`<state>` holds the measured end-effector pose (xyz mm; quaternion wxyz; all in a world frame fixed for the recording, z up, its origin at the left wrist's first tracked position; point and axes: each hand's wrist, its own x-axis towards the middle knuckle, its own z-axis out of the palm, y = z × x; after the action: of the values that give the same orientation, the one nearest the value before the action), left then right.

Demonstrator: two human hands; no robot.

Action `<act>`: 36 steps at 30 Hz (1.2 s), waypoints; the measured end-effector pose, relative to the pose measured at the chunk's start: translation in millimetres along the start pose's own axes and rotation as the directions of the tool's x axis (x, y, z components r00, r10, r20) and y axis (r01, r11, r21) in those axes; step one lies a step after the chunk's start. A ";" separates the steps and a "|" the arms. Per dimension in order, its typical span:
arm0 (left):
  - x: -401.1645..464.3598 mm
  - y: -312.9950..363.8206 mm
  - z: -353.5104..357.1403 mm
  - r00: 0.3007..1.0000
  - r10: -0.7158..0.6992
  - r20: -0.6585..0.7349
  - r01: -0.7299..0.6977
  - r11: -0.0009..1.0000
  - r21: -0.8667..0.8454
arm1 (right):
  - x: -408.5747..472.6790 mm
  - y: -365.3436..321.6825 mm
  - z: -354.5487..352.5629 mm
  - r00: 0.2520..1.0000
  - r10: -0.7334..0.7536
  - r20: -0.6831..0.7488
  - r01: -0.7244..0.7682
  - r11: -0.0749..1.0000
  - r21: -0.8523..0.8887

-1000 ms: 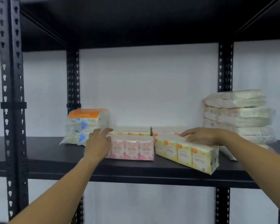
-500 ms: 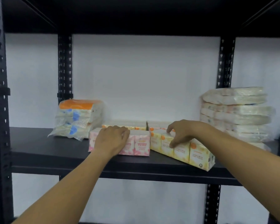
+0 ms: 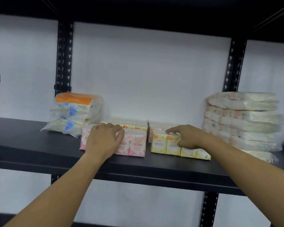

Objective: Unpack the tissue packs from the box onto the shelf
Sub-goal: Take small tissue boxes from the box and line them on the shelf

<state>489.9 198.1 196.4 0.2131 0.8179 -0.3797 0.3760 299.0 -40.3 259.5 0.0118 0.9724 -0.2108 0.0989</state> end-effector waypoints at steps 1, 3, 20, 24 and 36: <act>0.1 -0.1 0.2 1.000 0.000 -0.004 0.000 1.000 0.002 | 2.3 0.8 1.6 1.000 -0.003 -0.008 0.003 1.000 0.003; 0.0 -0.1 0.9 1.000 0.001 -0.015 -0.001 1.000 -0.002 | 6.0 1.1 4.1 1.000 -0.004 -0.020 0.005 1.000 0.008; -2.8 1.9 2.1 0.999 -0.005 -0.032 0.005 1.000 -0.014 | 23.1 4.9 13.7 0.999 -0.007 -0.047 0.009 1.000 0.028; -3.1 1.9 2.8 1.000 -0.009 -0.029 0.009 1.000 -0.015 | 24.4 6.2 16.0 0.998 -0.014 -0.067 0.016 0.999 0.032; -4.5 2.3 -6.3 0.999 0.001 0.038 0.000 0.999 -0.035 | 16.6 -5.7 16.3 0.999 0.010 -0.038 -0.011 1.000 -0.007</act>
<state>483.3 202.8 197.0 0.2201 0.8209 -0.3904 0.3539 319.2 -42.9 246.9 0.0189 0.9692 -0.2160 0.1165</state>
